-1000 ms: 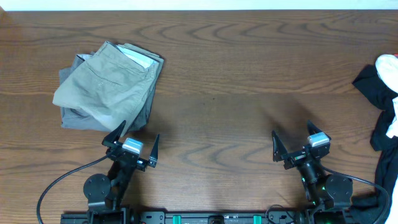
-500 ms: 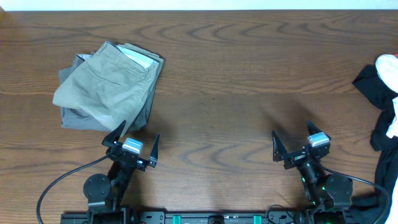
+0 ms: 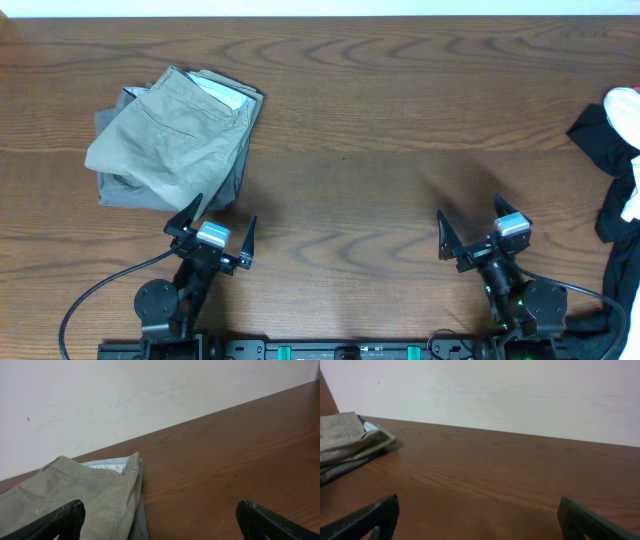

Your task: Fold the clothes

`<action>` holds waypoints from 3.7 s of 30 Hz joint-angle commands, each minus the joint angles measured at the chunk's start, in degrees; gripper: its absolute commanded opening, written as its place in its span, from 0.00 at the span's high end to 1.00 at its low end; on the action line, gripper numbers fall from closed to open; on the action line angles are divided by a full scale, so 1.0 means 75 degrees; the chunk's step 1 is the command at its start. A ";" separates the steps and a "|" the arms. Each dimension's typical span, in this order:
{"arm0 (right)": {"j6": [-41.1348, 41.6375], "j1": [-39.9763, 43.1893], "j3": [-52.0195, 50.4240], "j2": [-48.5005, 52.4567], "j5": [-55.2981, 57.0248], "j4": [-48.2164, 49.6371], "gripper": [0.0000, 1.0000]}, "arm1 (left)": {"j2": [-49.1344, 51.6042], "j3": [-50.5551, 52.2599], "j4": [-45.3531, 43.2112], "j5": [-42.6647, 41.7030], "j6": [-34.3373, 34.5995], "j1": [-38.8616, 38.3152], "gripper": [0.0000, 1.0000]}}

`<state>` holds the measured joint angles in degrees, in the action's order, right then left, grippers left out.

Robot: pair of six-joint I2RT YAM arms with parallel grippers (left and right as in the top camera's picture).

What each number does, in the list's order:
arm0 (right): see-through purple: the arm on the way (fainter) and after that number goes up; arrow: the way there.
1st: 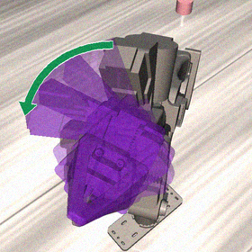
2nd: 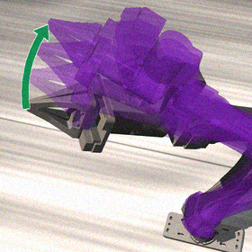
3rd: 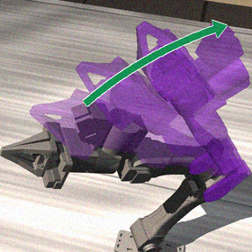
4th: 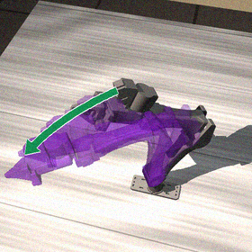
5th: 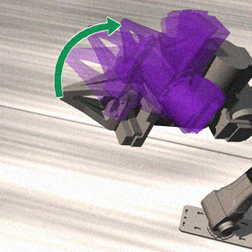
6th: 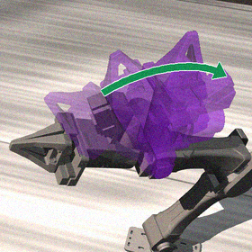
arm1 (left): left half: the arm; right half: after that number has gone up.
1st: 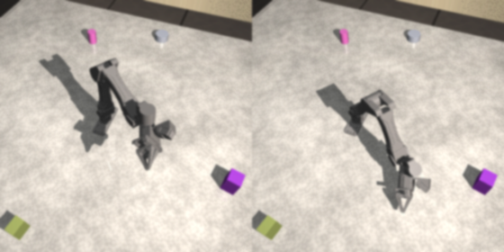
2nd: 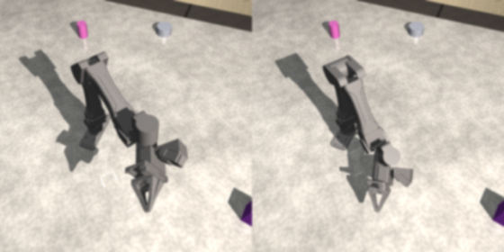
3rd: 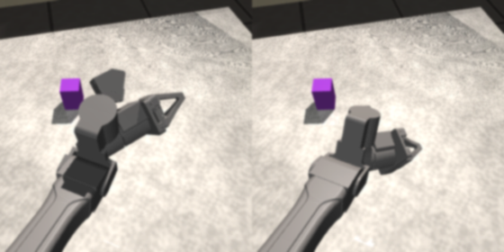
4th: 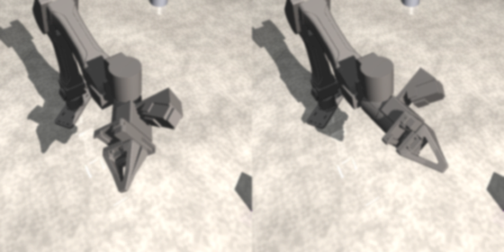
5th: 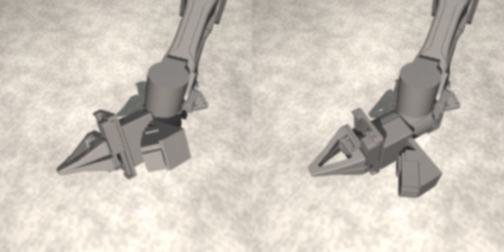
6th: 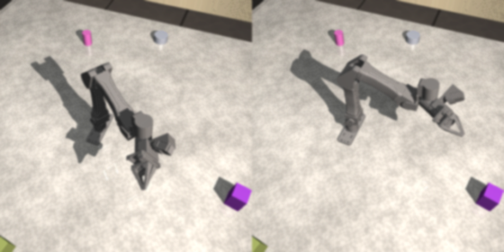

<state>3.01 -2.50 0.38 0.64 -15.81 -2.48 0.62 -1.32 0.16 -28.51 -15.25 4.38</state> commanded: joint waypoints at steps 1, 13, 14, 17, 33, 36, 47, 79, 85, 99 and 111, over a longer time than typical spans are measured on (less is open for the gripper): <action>0.0114 -0.0070 -0.0009 -0.0035 -0.0513 -0.0012 0.01 | -0.0032 0.0146 0.0291 -0.0111 0.0207 -0.0038 0.02; 0.1967 -0.0070 0.0079 0.0041 -0.2221 0.0519 0.01 | 0.0204 -0.0790 0.0458 0.0187 0.2600 -0.0038 0.02; 0.2081 -0.0070 0.0143 0.0119 -0.2218 0.0504 0.01 | 0.0370 -0.1072 0.0612 0.0347 0.2687 -0.0038 0.02; 0.2200 -0.0070 0.0522 0.0609 -0.2209 0.0501 0.01 | 0.1241 -0.2110 0.1294 0.0571 0.2675 -0.0038 0.02; 0.0697 -0.0067 0.6997 0.8198 -0.1658 -0.4141 0.01 | 0.6854 -0.7682 0.4514 -0.0204 0.2707 -0.0038 0.02; 0.0358 -0.0070 0.7947 0.9401 -0.1897 -0.4701 0.01 | 0.6985 -0.7711 0.4488 -0.0350 0.2699 -0.0038 0.02; 0.0825 0.1253 0.9815 1.1523 -0.0029 -0.5928 0.01 | 0.7563 -0.7714 0.4963 -0.0309 0.2699 -0.0050 0.02; 0.1597 0.6452 1.3505 1.5889 0.3115 -0.6035 0.26 | 0.9704 -0.9515 0.6857 0.0982 0.2069 -0.1597 0.02; 0.1597 0.6770 1.3502 1.6332 0.2667 -0.5948 0.36 | 0.9704 -0.9515 0.6610 0.0982 0.2069 -0.1597 0.02; 0.1393 0.6630 1.3569 1.5198 -0.0353 -0.5517 0.99 | 0.9704 -0.9515 0.6478 0.0979 0.2069 -0.1597 0.02; 0.1451 0.4395 1.3569 1.2642 -0.2323 -0.5622 0.99 | 0.9687 -0.9515 0.6484 0.0982 0.2069 -0.1594 0.02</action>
<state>14.00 35.79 102.19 95.00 -28.62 -43.92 73.93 -71.72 48.86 -21.80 1.23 -7.40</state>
